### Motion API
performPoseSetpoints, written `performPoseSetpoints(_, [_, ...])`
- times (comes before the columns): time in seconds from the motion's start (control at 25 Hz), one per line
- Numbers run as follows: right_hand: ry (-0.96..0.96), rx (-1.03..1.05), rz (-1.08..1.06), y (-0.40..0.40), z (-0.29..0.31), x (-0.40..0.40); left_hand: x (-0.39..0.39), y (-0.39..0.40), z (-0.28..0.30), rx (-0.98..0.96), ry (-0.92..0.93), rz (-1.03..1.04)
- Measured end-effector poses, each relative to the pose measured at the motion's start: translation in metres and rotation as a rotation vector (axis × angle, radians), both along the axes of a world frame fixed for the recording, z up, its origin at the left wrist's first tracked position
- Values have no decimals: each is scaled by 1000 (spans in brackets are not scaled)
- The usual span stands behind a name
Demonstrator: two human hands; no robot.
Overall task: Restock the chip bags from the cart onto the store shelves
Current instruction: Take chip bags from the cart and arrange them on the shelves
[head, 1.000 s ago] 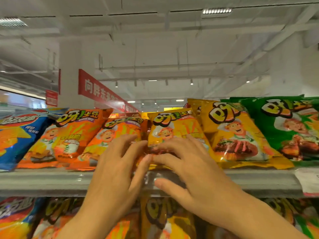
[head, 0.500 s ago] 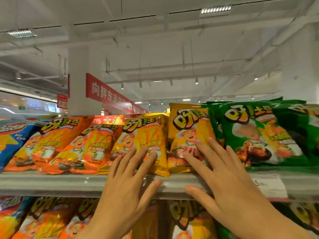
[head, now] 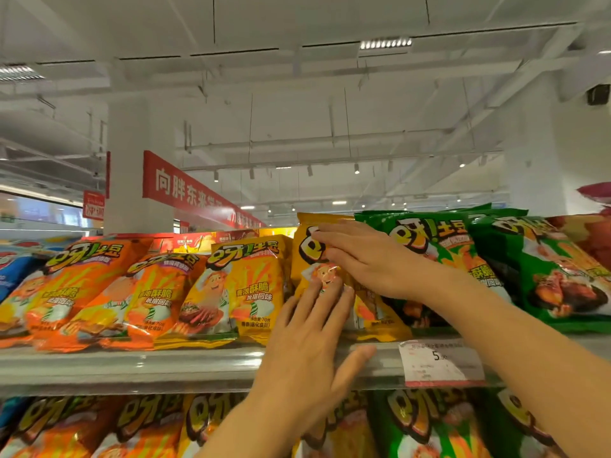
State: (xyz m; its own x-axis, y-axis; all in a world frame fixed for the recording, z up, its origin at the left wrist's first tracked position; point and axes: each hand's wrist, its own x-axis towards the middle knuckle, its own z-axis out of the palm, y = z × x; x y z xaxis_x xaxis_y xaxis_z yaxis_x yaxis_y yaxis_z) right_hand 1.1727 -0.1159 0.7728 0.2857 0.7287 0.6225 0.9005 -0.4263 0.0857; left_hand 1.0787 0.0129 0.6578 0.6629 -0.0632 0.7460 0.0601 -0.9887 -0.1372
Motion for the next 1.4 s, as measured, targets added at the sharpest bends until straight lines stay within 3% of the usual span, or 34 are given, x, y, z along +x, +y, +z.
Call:
performPoseSetpoints(0.2, [68,-198,-240,34,15,33,7,1,-11,-5,-60,19])
performPoseSetpoints(0.48, [65,-176,-295,45,8,33,3,-4,-15,-4,-20,32])
performPoseSetpoints(0.56, [13,-101,-259,33,1,26,2,-7,-12,34,-14,81])
performPoseSetpoints(0.72, [-93,256,-80,-19,-41,16,6,-21,-10,110,-133,58])
performPoseSetpoints(0.8, [-111,355,-136,-54,-64,19,15,-36,-7,171,-141,13])
performPoseSetpoints(0.92, [-19,414,-310,-97,-77,34,30,-65,1,204,-104,-27])
performPoseSetpoints(1.08, [156,518,-203,-124,-55,56,55,-106,12,201,53,-115])
performPoseSetpoints(1.16, [95,472,-221,-125,-31,71,71,-118,14,166,106,-121])
performPoseSetpoints(1.28, [124,220,-221,-115,6,93,78,-121,10,168,119,-89])
performPoseSetpoints(1.4, [157,31,-383,-105,23,111,74,-117,4,166,102,-110])
